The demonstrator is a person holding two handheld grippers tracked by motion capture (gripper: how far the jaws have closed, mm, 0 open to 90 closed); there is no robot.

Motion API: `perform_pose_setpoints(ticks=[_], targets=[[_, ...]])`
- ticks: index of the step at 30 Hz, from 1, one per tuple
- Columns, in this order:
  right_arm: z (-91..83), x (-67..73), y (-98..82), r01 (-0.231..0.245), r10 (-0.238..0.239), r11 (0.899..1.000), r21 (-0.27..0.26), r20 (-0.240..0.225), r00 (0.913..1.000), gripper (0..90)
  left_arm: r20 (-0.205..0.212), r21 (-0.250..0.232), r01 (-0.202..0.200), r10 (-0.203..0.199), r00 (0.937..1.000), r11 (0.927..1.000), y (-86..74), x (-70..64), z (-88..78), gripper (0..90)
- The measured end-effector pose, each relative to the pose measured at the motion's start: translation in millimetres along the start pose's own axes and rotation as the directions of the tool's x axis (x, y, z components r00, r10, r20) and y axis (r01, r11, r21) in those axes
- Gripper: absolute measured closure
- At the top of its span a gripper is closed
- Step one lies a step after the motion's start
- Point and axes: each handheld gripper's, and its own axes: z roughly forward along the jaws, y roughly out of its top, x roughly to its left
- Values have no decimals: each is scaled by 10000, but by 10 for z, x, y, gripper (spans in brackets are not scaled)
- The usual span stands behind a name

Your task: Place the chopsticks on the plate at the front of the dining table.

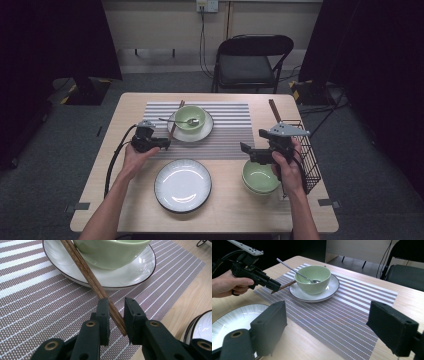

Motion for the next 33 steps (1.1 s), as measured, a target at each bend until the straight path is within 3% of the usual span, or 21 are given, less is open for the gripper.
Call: perform_pose_setpoints(ticks=[24, 29, 33], targets=[[8, -2, 1, -4, 4, 10000, 12, 3, 10000, 151, 356, -302, 186, -176, 9992, 9994, 3, -1, -28, 686], [12, 1, 0, -9, 9, 10000, 36, -27, 10000, 151, 452, -408, 140, -121, 9989, 9991, 10, 27, -90, 746], [20, 10, 0, -3, 3, 10000, 60, -30, 10000, 151, 258, -435, 34, -23, 9997, 9990, 4, 61, -144, 788]])
